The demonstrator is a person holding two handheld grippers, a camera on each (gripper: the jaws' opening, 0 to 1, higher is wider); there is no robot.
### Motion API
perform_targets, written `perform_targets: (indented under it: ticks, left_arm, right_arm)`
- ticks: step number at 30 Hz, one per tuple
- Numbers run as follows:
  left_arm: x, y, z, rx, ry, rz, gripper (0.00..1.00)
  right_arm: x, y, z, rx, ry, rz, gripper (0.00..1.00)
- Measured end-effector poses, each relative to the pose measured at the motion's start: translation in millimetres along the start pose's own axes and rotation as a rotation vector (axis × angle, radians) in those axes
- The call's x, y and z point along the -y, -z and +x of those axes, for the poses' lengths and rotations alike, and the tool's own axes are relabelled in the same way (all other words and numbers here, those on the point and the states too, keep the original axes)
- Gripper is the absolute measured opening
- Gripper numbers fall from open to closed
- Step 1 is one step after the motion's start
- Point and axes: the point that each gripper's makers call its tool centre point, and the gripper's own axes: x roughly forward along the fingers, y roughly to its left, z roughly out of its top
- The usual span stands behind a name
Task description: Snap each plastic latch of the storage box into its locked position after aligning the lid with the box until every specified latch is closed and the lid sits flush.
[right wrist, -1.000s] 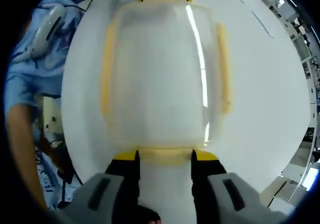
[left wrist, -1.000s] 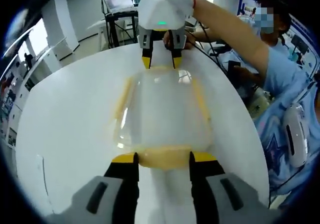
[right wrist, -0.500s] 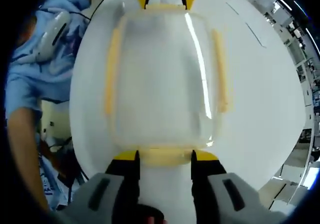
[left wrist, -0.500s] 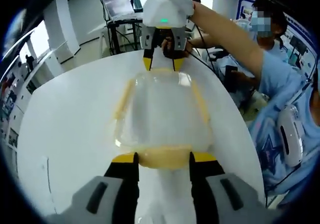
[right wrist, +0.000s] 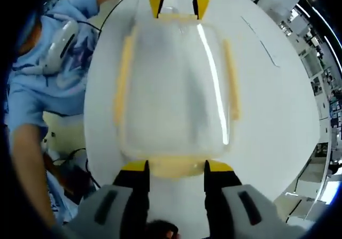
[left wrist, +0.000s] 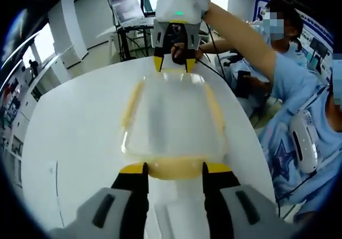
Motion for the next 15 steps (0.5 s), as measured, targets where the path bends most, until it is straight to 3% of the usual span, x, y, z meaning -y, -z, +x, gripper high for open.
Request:
perform_targets:
  ticks: [6,15]
  left_arm:
    - [7.2,8.0,-18.3,0.002,-0.014,-0.003,0.39]
    - [9.7,21.1,-36.7,0.031,-0.035,-0.010,0.39]
  right_arm:
    - [-5.0,-19.2,-11.7,0.058,0.018,-0.016,0.39]
    - [-4.2,-44.3,-12.9,0.066,0.044,-0.045,0.39]
